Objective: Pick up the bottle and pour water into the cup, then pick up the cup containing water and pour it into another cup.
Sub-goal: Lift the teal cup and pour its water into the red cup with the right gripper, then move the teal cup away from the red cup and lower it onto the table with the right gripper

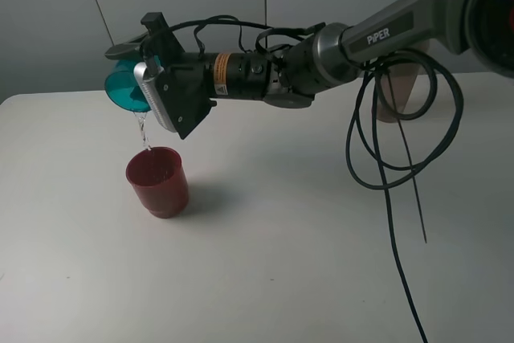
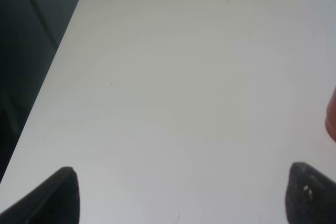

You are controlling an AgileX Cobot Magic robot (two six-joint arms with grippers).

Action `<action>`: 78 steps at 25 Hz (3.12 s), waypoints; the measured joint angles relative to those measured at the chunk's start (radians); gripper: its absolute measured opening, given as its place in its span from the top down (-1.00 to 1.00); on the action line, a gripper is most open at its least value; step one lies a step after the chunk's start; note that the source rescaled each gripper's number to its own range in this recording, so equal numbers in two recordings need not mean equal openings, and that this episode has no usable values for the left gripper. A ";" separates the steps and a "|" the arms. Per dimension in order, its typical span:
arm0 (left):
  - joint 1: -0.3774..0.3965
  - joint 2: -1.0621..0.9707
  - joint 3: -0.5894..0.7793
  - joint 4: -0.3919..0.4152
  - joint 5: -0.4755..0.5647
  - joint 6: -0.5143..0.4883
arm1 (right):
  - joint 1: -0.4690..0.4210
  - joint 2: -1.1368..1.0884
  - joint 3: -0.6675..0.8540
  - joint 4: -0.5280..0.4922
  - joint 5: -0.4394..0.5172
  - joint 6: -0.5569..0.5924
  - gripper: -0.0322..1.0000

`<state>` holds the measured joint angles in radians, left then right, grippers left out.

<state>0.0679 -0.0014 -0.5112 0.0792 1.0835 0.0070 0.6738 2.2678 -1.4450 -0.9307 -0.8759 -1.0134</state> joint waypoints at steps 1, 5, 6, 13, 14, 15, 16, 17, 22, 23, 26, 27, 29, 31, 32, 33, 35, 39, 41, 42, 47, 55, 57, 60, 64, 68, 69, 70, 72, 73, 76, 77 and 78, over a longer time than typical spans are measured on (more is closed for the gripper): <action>0.000 0.000 0.000 0.000 0.000 0.000 | 0.000 0.000 0.000 -0.004 -0.010 -0.005 0.89; 0.000 0.000 0.000 0.000 0.000 0.000 | 0.000 0.000 -0.002 -0.004 -0.025 -0.059 0.89; 0.000 0.000 0.000 0.000 0.000 0.000 | 0.000 0.000 -0.002 -0.004 -0.025 -0.077 0.89; 0.000 0.000 0.000 0.000 0.000 0.000 | 0.000 0.000 -0.002 -0.004 -0.030 -0.132 0.89; 0.000 0.000 0.000 0.000 0.000 0.000 | 0.000 0.000 -0.002 -0.006 -0.030 -0.135 0.89; 0.000 0.000 0.000 0.000 0.000 0.000 | 0.000 0.000 -0.002 -0.009 -0.030 -0.135 0.89; 0.000 0.000 0.000 0.000 0.000 0.000 | 0.000 0.000 -0.002 -0.011 -0.030 -0.135 0.89; 0.000 0.000 0.000 0.000 0.000 0.000 | 0.000 0.000 -0.002 -0.017 -0.030 -0.126 0.89; 0.000 0.000 0.000 0.000 0.000 0.000 | 0.000 0.000 -0.002 -0.030 -0.031 -0.036 0.89; 0.000 0.000 0.000 0.000 0.000 0.000 | 0.000 0.000 -0.002 -0.030 -0.031 0.007 0.89; 0.000 0.000 0.000 0.000 0.000 0.000 | 0.000 0.000 -0.002 -0.035 -0.031 0.237 0.89; 0.000 0.000 0.000 0.000 0.000 0.000 | 0.000 0.000 -0.002 -0.035 -0.031 0.330 0.89; 0.000 0.000 0.000 0.000 0.000 -0.007 | 0.002 -0.003 -0.002 -0.033 -0.015 0.582 0.89; 0.000 0.000 0.000 0.000 0.000 -0.007 | 0.002 -0.018 -0.002 -0.028 0.023 0.816 0.89; 0.000 0.000 0.000 0.000 0.000 -0.007 | -0.001 -0.028 -0.002 -0.026 0.043 0.931 0.89; 0.000 0.000 0.000 0.000 0.000 -0.007 | -0.005 -0.036 -0.002 -0.026 0.063 1.040 0.89; 0.000 0.000 0.000 0.000 0.000 -0.007 | -0.023 -0.044 -0.002 -0.020 0.085 1.220 0.89; 0.000 0.000 0.000 0.000 0.000 -0.007 | -0.080 -0.046 -0.002 0.000 0.106 1.528 0.89; 0.000 0.000 0.000 0.000 0.000 -0.007 | -0.109 -0.048 0.013 0.027 0.113 1.645 0.89; 0.000 0.000 0.000 0.000 0.000 -0.007 | -0.125 -0.048 0.022 0.042 0.113 1.687 0.89; 0.000 0.000 0.000 0.000 0.000 -0.007 | -0.176 -0.048 0.067 0.098 0.158 1.725 0.89; 0.000 0.000 0.000 0.000 0.000 -0.007 | -0.203 -0.002 0.071 0.185 0.138 1.468 0.89; 0.000 0.000 0.000 0.000 0.000 -0.007 | -0.203 0.043 0.071 0.211 0.110 1.407 0.89; 0.000 0.000 0.000 0.000 0.000 -0.007 | -0.203 0.104 0.073 0.272 0.088 1.349 0.89; 0.000 0.000 0.000 0.000 0.000 -0.007 | -0.203 0.163 0.073 0.361 0.052 1.319 0.89; 0.000 0.000 0.000 0.000 0.000 -0.007 | -0.205 0.195 0.070 0.392 0.052 1.301 0.89; 0.000 0.000 0.000 0.000 0.000 -0.007 | -0.205 0.200 0.070 0.394 0.052 1.296 0.89; 0.000 0.000 0.000 0.000 0.000 -0.007 | -0.205 0.204 0.067 0.397 0.052 1.293 0.89; 0.000 0.000 0.000 0.000 0.000 -0.007 | -0.205 0.213 0.067 0.401 0.052 1.286 0.89; 0.000 0.000 0.000 0.000 0.000 -0.007 | -0.205 0.219 0.067 0.403 0.052 1.286 0.89; 0.000 0.000 0.000 0.000 0.000 -0.007 | -0.205 0.234 0.065 0.403 0.062 1.286 0.89; 0.000 0.000 0.000 0.000 0.000 -0.007 | -0.205 0.238 0.065 0.403 0.063 1.286 0.89; 0.000 0.000 0.000 0.000 0.000 -0.007 | -0.205 0.240 0.065 0.409 0.063 1.284 0.89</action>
<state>0.0679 -0.0014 -0.5112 0.0792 1.0835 0.0000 0.4687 2.5074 -1.3799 -0.5221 -0.8132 0.2704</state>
